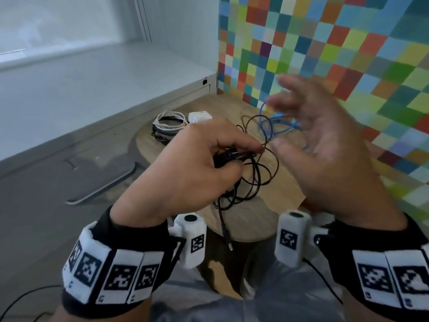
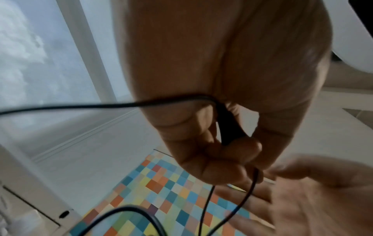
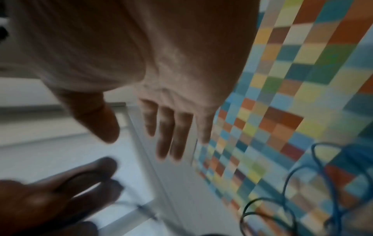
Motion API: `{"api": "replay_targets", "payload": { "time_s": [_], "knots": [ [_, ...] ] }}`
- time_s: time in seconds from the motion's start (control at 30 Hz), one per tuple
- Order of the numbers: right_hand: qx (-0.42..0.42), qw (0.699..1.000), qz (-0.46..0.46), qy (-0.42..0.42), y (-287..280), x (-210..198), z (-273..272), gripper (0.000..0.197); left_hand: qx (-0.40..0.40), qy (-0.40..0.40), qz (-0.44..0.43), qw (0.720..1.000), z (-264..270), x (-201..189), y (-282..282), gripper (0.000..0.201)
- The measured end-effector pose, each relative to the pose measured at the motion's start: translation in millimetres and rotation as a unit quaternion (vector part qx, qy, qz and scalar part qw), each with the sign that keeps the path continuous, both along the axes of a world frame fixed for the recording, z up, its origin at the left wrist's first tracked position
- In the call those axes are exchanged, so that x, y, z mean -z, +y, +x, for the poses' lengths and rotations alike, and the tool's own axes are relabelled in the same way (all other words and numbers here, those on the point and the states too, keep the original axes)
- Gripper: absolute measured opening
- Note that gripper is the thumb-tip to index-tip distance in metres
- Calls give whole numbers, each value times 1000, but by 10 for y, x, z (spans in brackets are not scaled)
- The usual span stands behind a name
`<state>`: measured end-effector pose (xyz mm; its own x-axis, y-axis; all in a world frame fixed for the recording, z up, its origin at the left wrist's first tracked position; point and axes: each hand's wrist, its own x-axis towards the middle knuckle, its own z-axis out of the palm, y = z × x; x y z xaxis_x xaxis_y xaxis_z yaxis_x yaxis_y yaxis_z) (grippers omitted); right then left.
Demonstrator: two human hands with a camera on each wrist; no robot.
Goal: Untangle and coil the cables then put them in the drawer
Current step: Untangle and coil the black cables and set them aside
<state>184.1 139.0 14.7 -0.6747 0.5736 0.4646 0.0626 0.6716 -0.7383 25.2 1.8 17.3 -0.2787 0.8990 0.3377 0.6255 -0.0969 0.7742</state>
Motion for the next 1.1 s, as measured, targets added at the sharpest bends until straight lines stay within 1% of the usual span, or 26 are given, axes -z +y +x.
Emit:
{"api": "replay_targets", "payload": {
  "time_s": [0.03, 0.07, 0.1, 0.13, 0.17, 0.23, 0.3, 0.37, 0.4, 0.47, 0.53, 0.57, 0.6, 0.63, 0.67, 0.7, 0.73, 0.77, 0.8, 0.83, 0.9, 0.97, 1.0, 1.03, 1.1],
  "knots": [
    [-67, 996, -36, -37, -68, -6, -42, 75, 23, -19, 15, 999, 1, 0, 3, 37],
    [-116, 989, -63, -65, -108, 17, -87, 81, 40, -46, 32, 998, 1, -3, -7, 39],
    [-144, 983, -81, -79, -128, 56, -125, 84, 52, -77, 49, 994, -7, -9, -24, 38],
    [-153, 980, -96, -80, -136, 84, -153, 82, 57, -101, 65, 991, -17, -17, -43, 37],
    [-149, 979, -112, -75, -130, 103, -178, 75, 53, -114, 79, 989, -28, -29, -66, 37],
    [-130, 980, -139, -52, -113, 116, -189, 54, 38, -117, 88, 988, -63, -20, -104, 43],
    [-119, 978, -171, -8, -75, 109, -163, 34, 30, -122, 80, 989, -120, 18, -120, 48],
    [-130, 967, -217, 26, -42, 79, -123, 23, 21, -137, 69, 988, -148, 41, -123, 49],
    [-129, 966, -223, 30, -35, 62, -106, 18, 10, -137, 62, 989, -161, 48, -121, 47],
    [-89, 978, -188, 20, -8, 53, -97, 10, -33, -103, 21, 994, -183, 51, -113, 36],
    [-43, 989, -141, 1, 25, 75, -102, 11, -49, -54, -69, 995, -206, 53, -101, 17],
    [-32, 991, -131, -5, 38, 83, -96, 13, -44, -37, -118, 991, -221, 71, -104, 22],
    [-30, 991, -133, -1, 43, 86, -88, 15, -45, -29, -152, 987, -246, 95, -116, 32],
    [-36, 988, -147, 9, 56, 93, -77, 18, -51, -31, -164, 985, -281, 123, -133, 40],
    [-45, 985, -166, 17, 65, 95, -67, 19, -55, -48, -153, 985, -312, 143, -157, 45],
    [-53, 981, -186, 22, 76, 100, -54, 19, -47, -95, -126, 986, -351, 163, -181, 46],
    [-61, 977, -204, 24, 80, 98, -39, 18, -28, -173, -81, 981, -393, 189, -199, 44],
    [-70, 974, -214, 25, 87, 96, -24, 15, -3, -263, -28, 964, -431, 203, -207, 40],
    [-76, 973, -218, 22, 99, 99, -12, 14, 14, -340, 21, 940, -460, 195, -214, 38],
    [-77, 973, -216, 15, 116, 115, -2, 14, 21, -388, 55, 920, -477, 182, -222, 36],
    [-82, 972, -222, 11, 137, 166, -14, 14, 37, -435, 94, 895, -464, 156, -219, 33],
    [-97, 964, -245, 35, 137, 216, -49, 12, 50, -455, 119, 881, -422, 152, -191, 32],
    [-109, 956, -263, 63, 143, 249, -63, 14, 48, -460, 125, 878, -401, 160, -168, 33],
    [-124, 942, -294, 104, 161, 276, -70, 18, 45, -462, 127, 876, -378, 167, -141, 33],
    [-158, 901, -362, 179, 192, 282, -71, 27, 44, -465, 127, 875, -335, 197, -81, 33]
  ]
}}
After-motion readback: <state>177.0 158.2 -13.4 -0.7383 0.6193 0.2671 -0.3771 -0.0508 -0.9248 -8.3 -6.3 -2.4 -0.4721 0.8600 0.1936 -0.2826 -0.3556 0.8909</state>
